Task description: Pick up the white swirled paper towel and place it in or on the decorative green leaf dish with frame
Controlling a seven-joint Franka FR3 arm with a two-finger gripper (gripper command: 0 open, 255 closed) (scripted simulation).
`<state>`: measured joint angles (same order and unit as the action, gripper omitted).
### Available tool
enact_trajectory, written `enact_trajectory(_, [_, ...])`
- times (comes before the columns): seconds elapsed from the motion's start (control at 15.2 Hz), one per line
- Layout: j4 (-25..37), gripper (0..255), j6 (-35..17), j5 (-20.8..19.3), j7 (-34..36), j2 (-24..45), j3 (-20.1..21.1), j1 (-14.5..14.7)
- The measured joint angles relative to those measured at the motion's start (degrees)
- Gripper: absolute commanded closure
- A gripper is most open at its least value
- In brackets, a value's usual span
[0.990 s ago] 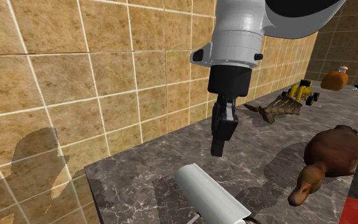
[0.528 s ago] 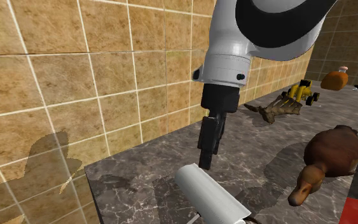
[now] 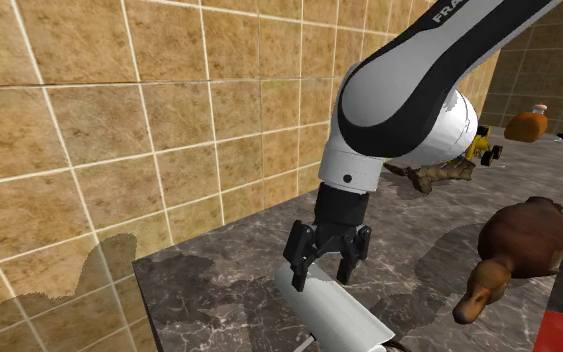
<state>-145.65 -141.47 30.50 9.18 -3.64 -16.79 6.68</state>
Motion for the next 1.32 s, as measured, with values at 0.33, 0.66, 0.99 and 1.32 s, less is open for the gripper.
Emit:
enact_trajectory(0.33, [-0.2, 0, -3.6, 5.2, -2.4, 4.1, 0.8, 1.2])
enact_trajectory(0.66, [-0.1, 0, -4.3, 6.4, -3.3, 5.1, 1.0, 1.3])
enact_trajectory(0.99, [0.0, 255, -4.3, 6.4, -3.3, 5.1, 1.0, 1.3])
enact_trajectory(1.32, [0.0, 255, -4.3, 6.4, -3.3, 5.1, 1.0, 1.3])
